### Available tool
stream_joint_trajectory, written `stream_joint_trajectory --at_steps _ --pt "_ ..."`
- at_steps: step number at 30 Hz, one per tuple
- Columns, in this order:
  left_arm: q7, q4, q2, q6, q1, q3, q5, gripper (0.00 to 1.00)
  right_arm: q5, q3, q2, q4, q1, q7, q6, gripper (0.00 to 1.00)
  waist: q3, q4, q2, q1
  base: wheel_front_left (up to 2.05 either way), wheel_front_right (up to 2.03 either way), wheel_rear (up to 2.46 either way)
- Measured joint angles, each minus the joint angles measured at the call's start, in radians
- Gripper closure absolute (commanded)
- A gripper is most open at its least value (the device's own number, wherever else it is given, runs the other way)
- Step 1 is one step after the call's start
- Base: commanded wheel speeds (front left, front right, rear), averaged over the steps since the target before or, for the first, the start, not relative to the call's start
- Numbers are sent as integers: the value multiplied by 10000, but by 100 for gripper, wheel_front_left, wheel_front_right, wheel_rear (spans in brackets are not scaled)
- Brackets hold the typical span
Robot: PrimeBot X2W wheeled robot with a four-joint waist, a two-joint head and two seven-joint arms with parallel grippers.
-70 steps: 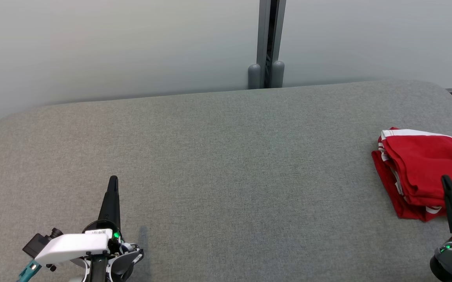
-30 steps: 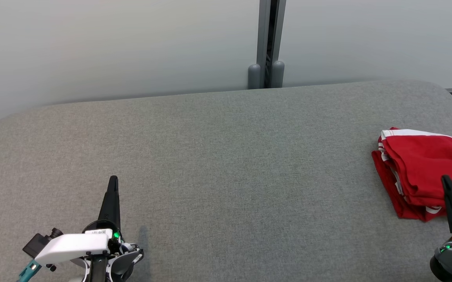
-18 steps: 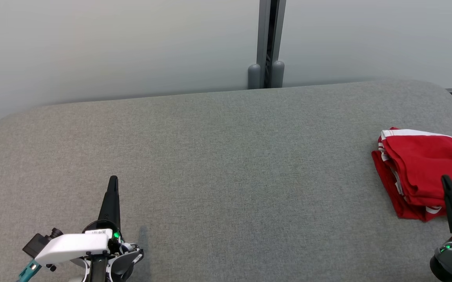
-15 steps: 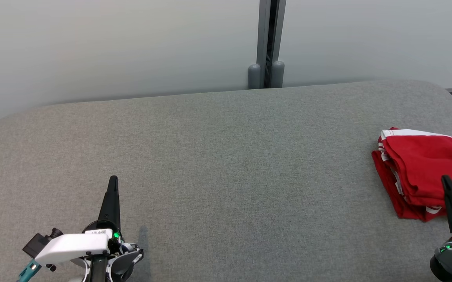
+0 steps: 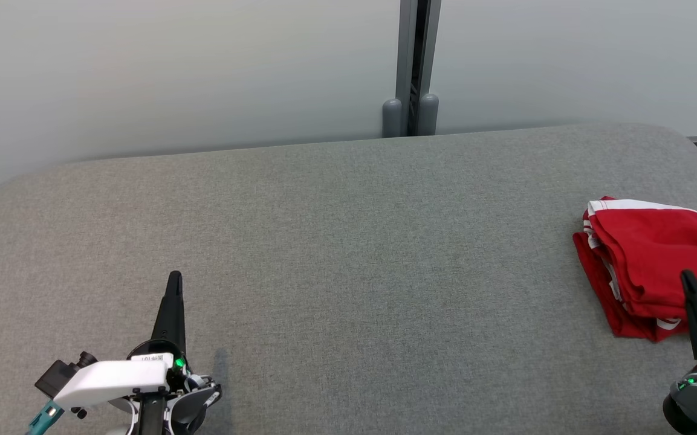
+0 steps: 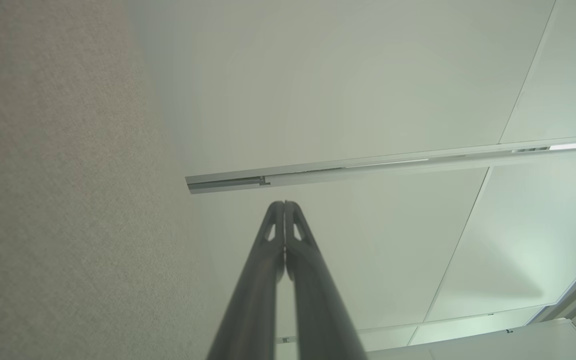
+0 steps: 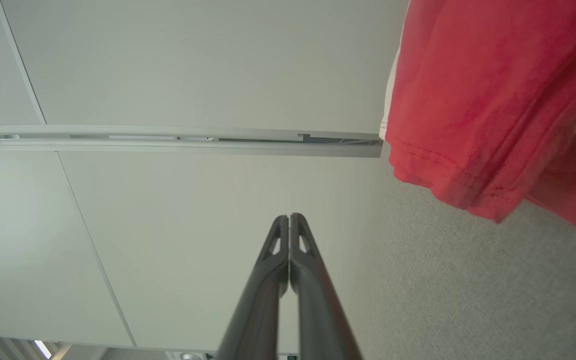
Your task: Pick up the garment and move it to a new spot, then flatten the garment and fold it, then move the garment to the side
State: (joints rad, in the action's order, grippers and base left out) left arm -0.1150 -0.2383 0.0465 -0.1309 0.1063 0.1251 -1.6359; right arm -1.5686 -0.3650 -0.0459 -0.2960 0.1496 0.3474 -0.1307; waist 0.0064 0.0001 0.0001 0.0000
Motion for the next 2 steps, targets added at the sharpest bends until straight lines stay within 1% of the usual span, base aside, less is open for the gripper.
stream_joint_trajectory --at_steps 2 --pt "0 0 0 0 0 0 0 100 0 -2 0 0 0 0 0 100 0 0 0 0 0 0 0"
